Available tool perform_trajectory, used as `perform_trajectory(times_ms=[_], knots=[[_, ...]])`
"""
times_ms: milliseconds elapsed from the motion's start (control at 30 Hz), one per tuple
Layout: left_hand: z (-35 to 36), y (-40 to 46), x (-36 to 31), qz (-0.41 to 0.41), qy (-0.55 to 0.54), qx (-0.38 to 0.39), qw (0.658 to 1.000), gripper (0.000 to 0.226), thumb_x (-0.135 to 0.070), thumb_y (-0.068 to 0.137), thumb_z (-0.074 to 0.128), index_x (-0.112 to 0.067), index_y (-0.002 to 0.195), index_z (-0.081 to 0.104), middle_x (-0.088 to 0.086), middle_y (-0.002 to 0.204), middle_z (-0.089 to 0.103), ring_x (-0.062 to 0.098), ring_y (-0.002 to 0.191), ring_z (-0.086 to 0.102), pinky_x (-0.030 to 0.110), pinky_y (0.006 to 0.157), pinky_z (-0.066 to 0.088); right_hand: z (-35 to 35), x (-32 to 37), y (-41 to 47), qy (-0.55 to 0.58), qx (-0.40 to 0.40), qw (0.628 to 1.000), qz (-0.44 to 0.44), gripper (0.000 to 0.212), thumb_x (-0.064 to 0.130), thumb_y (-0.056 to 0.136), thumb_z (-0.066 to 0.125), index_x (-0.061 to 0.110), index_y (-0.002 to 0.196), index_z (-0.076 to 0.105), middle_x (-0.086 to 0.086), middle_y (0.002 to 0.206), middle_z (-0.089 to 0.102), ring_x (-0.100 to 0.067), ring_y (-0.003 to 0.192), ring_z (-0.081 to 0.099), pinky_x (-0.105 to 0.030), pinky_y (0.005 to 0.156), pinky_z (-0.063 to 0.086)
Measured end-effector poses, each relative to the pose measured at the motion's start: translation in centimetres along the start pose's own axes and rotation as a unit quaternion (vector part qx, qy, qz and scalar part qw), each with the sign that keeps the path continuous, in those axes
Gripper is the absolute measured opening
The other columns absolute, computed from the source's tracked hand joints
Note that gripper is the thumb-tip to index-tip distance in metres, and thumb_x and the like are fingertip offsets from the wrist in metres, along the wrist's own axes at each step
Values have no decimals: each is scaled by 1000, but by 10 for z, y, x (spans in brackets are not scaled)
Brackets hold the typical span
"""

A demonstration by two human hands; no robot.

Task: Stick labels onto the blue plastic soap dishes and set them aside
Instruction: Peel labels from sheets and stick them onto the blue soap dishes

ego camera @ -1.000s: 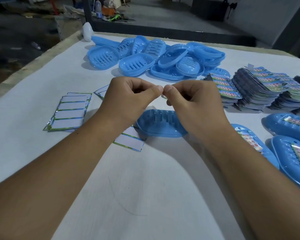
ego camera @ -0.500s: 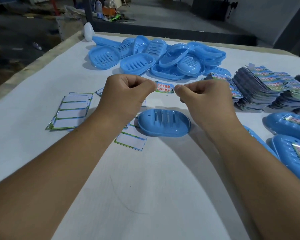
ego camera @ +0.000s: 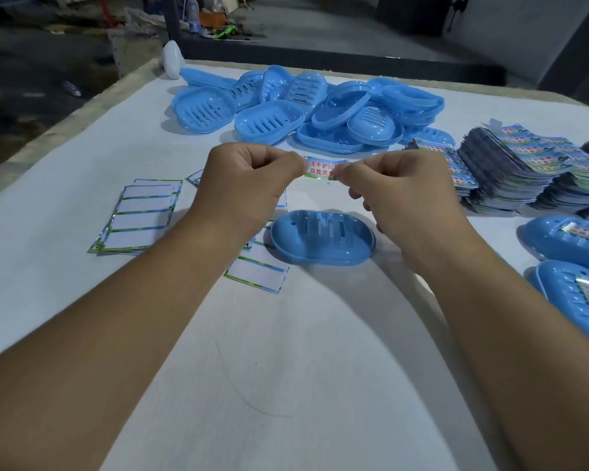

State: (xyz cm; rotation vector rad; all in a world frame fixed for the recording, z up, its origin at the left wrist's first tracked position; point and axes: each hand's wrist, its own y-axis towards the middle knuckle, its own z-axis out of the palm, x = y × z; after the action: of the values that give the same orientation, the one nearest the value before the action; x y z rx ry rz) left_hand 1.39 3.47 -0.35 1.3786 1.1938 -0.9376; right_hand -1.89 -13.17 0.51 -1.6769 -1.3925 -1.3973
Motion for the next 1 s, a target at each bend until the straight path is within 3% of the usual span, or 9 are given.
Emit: perform_trajectory(times_ms=[100, 167, 267, 400, 600, 733, 833, 1000], knots=[[-1, 0, 0, 18, 29, -6, 999, 20, -31, 80, 78, -14, 71, 77, 10, 67, 70, 6, 59, 54, 15, 56, 47, -5, 1, 1, -18, -4, 1000, -1, 21, 33, 78, 78, 15, 69, 73, 3, 55, 61, -7, 48, 43, -16, 42, 34], [-1, -3, -1, 37, 59, 0, 998, 24, -33, 81, 78, -12, 69, 75, 0, 51, 61, 2, 49, 48, 11, 49, 40, -9, 2, 0, -40, 1, 999, -4, 26, 36, 77, 79, 14, 65, 73, 4, 52, 61, -5, 43, 43, -14, 40, 33], [-2, -6, -2, 42, 104, 24, 993, 25, -37, 77, 80, -15, 65, 73, -9, 50, 61, 1, 43, 48, 13, 46, 39, -13, 1, -3, -112, 23, 993, -29, 30, 40, 76, 81, 15, 64, 71, 2, 47, 52, -7, 38, 35, -15, 37, 29], [-4, -9, -1, 22, 175, 57, 983, 18, -38, 69, 78, -22, 64, 73, -12, 48, 61, 1, 44, 50, 26, 57, 45, -16, -1, -5, -173, 49, 983, -42, 25, 39, 76, 79, 20, 63, 70, 9, 38, 45, -8, 35, 36, -14, 36, 27], [-8, -11, -4, -19, 217, 97, 971, 15, -44, 62, 78, -29, 66, 75, -5, 48, 62, 13, 43, 56, 48, 52, 61, -15, -2, -7, -241, 70, 967, -36, 26, 41, 74, 78, 22, 58, 71, 8, 40, 52, -7, 36, 42, -23, 47, 32], [-9, -13, -6, -4, 251, 100, 963, 14, -47, 60, 73, -37, 69, 75, -8, 52, 67, 10, 44, 63, 42, 54, 62, -14, -1, -9, -259, 72, 962, -40, 20, 42, 74, 77, 30, 60, 71, 5, 44, 59, -7, 36, 46, -22, 47, 34], [-8, -13, -7, 10, 282, 94, 955, 12, -51, 59, 70, -48, 70, 72, -16, 53, 66, 1, 47, 59, 33, 58, 58, -13, -1, -11, -273, 69, 959, -42, 28, 42, 75, 76, 22, 57, 69, 5, 45, 60, -6, 33, 48, -21, 48, 35], [-6, -12, -5, 17, 309, 84, 947, 17, -52, 56, 67, -38, 64, 73, -18, 49, 63, -2, 41, 54, 32, 61, 56, -10, 0, -13, -301, 55, 951, -48, 28, 42, 74, 75, 21, 57, 68, 11, 46, 61, -4, 37, 53, -22, 48, 37]])
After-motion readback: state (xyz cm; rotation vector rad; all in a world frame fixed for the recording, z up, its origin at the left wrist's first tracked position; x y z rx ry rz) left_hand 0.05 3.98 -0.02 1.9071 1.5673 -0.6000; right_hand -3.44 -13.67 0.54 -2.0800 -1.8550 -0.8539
